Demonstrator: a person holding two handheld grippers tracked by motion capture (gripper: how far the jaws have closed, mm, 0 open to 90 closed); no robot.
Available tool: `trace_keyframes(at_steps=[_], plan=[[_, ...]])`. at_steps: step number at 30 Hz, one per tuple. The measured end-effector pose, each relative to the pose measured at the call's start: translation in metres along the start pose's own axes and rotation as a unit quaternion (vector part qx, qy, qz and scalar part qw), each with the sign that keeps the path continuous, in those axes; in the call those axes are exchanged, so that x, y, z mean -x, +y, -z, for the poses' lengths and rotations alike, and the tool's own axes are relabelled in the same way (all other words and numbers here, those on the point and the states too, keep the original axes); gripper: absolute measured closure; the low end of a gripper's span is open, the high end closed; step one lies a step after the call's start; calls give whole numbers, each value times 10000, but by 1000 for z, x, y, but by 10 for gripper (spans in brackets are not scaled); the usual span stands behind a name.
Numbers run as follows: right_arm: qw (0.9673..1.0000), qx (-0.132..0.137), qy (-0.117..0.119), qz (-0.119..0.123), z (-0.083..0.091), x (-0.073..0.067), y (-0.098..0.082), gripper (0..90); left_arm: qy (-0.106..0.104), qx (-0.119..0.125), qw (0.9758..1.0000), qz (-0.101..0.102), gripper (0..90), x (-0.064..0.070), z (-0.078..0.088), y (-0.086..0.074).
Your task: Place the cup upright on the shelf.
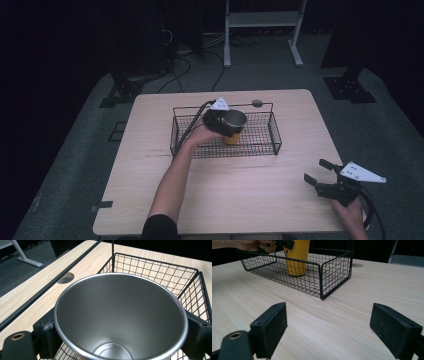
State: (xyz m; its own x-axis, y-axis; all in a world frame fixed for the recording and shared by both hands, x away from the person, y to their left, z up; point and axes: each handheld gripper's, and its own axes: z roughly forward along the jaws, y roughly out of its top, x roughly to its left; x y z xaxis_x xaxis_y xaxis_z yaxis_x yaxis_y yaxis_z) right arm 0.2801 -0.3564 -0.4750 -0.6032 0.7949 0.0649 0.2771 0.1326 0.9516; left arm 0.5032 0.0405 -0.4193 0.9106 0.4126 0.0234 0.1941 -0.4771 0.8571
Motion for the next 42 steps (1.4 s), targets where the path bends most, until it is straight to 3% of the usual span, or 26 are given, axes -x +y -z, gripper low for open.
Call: trace_keyframes(at_steps=[3, 10, 25, 33, 42], plan=[[10000, -3, 4, 30, 0, 0, 0, 134, 46, -211, 9996, -160, 103, 3, -1, 0], [10000, 10, 27, 22, 1, 0, 0, 133, 84, -307, 9994, -143, 76, 2, 3, -1], [10000, -27, -8, 3, 0, 0, 0, 132, 135, 72, 9999, 54, 20, 0, 15, 4], [10000, -55, -40, 4, -1, -1, 0, 132, 207, 390, 9990, 37, 20, 4, 26, 11], [10000, -58, -47, 4, -1, -1, 0, 132, 155, 565, 9983, -8, 10, 12, 34, 14]])
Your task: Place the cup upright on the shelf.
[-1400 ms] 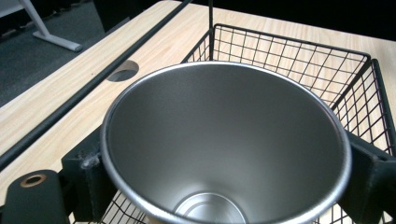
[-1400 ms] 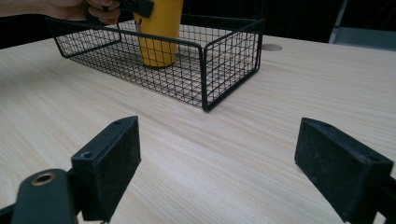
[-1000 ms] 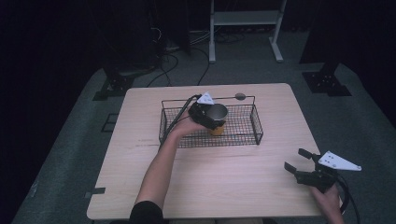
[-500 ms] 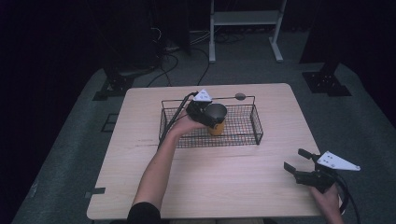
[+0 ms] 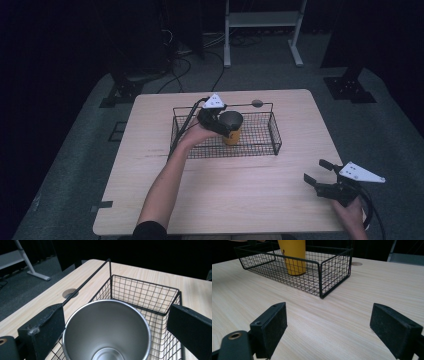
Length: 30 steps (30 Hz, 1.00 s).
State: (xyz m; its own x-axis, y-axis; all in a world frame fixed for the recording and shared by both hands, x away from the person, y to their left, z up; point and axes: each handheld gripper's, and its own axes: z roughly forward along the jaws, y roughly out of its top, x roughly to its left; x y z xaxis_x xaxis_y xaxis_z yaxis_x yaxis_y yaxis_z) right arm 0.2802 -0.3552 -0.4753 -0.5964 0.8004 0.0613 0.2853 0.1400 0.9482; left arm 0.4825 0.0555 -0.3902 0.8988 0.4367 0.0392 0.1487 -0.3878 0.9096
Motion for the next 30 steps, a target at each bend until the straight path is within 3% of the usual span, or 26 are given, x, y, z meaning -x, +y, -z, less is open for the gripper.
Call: trace_keyframes(at_steps=[19, 30], plan=[[10000, -7, -9, 5, 0, 0, 0, 132, -61, 500, 9987, -71, 10, 16, 25, 7], [10000, -8, -9, 3, 0, 0, 0, 132, -67, 667, 9977, -85, 10, 24, 37, 6]])
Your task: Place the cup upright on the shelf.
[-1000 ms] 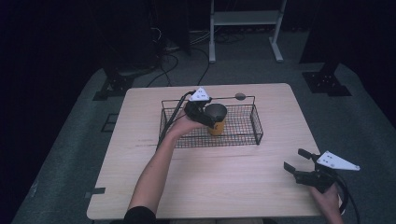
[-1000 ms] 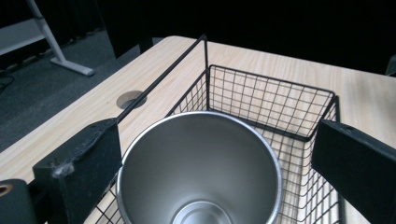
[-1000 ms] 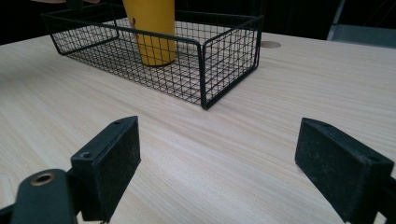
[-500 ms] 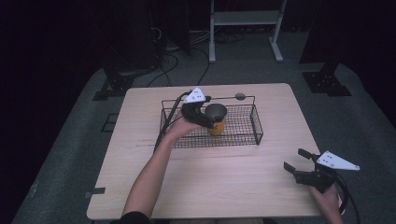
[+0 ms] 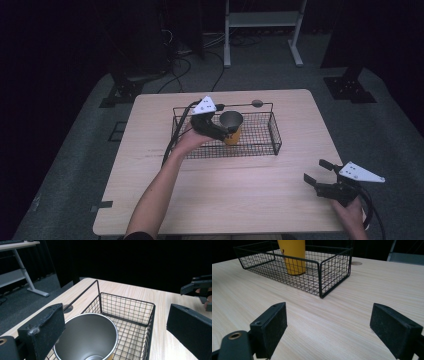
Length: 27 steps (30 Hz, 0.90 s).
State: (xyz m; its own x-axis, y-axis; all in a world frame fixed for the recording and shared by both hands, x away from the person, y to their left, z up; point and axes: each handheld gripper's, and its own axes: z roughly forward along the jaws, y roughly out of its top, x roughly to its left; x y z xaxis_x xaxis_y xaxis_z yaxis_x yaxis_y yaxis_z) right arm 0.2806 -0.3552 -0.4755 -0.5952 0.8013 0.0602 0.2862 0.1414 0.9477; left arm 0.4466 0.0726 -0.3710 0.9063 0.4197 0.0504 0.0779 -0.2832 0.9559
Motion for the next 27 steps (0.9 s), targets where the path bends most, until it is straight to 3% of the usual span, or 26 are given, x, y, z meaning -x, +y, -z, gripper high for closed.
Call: trace_keyframes(at_steps=[27], plan=[[10000, -11, -7, -2, 0, 0, 0, 132, -78, 238, 9997, -35, 10, 22, 22, -9]])
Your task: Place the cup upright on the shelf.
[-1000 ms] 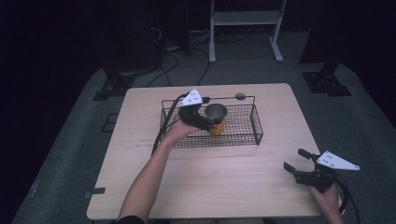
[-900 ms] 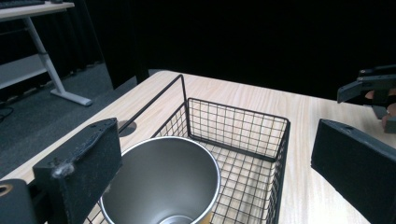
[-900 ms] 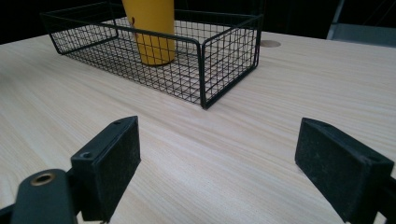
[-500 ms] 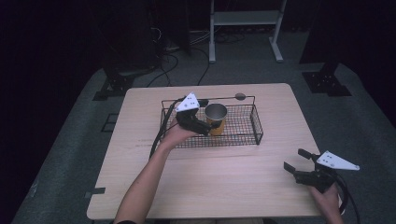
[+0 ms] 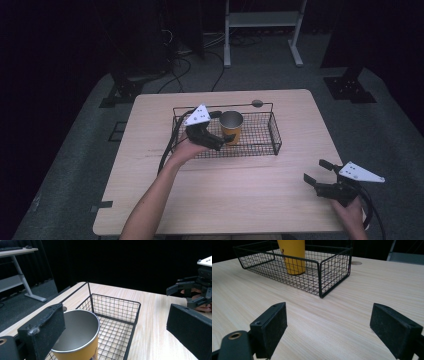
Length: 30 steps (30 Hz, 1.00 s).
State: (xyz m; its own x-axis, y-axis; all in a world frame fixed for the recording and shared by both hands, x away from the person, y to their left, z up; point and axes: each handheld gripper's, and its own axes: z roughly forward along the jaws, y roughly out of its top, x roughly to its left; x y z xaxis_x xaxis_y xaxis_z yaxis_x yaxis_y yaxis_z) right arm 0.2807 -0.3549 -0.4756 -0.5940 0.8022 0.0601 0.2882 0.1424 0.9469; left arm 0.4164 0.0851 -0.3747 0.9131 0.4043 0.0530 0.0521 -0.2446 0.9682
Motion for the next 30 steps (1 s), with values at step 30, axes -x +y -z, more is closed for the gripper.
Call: trace_keyframes(at_steps=[30], plan=[[10000, -40, -13, -9, -1, 0, 0, 132, 15, 192, 9998, 27, 10, 22, 26, -15]])
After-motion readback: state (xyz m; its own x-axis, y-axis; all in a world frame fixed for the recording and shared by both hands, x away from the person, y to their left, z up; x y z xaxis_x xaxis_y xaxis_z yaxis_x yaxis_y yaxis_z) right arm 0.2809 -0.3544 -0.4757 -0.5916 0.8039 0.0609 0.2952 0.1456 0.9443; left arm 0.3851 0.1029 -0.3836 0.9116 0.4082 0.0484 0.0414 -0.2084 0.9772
